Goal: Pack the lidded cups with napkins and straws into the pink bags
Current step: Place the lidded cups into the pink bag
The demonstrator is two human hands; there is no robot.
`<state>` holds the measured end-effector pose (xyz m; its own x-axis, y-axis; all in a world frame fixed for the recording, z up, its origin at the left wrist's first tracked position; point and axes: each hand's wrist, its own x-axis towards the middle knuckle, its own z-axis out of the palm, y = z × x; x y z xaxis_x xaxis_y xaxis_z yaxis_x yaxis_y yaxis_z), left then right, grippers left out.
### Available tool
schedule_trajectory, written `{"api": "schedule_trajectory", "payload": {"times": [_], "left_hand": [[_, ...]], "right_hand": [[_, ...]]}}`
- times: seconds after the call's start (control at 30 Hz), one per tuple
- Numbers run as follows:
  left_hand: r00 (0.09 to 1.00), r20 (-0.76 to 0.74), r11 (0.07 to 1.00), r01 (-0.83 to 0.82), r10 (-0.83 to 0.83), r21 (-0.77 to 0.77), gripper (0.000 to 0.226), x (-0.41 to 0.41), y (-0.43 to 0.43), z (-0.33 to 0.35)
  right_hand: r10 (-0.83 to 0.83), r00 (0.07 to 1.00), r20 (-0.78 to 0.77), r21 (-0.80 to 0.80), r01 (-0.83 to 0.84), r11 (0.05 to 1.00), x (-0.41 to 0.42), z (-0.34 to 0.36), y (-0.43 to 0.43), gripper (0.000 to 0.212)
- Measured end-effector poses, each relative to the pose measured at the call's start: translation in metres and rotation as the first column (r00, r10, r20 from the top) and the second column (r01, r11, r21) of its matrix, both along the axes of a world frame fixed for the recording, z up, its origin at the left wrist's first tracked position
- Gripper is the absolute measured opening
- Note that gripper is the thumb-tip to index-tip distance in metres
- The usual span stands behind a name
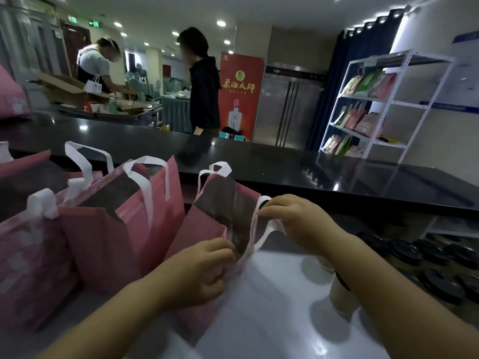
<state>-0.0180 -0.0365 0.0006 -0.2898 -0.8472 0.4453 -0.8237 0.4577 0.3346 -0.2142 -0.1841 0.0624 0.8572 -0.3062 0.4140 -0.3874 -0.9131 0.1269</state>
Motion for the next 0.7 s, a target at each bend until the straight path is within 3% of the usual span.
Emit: {"api": "schedule_trajectory", "payload": {"times": [0.13,0.27,0.4,0.47,0.57,0.7], "left_hand": [[0.997,-0.077,0.999,0.033,-0.031,0.034,0.023,0.017,-0.002,0.001],[0.981,-0.192,0.999,0.028,-0.022,0.029,0.028,0.036,-0.012,-0.003],[0.975,-0.22,1.0,-0.027,0.027,0.005,0.042,0.047,-0.023,-0.012],[0.977,-0.207,0.998,-0.053,0.045,-0.032,0.038,0.048,-0.027,-0.018],[0.976,-0.193,0.989,-0.123,0.104,-0.087,0.027,0.047,-0.033,-0.024],[0.953,-0.231,0.97,-0.222,0.195,-0.1,0.024,0.048,-0.037,-0.024]], "right_hand": [[-0.017,0.997,0.076,0.012,0.016,1.0,-0.012,0.006,0.0,0.03],[-0.117,0.967,0.227,0.179,0.076,0.981,-0.026,0.004,-0.005,0.028],[-0.304,0.95,0.068,0.367,0.259,0.893,-0.035,-0.011,-0.019,0.039],[-0.339,0.94,-0.032,0.42,0.32,0.849,-0.036,-0.02,-0.022,0.043],[-0.351,0.933,-0.082,0.365,0.356,0.86,-0.04,-0.029,-0.022,0.028],[-0.38,0.925,0.009,0.276,0.363,0.89,-0.049,-0.03,-0.017,0.023]]}}
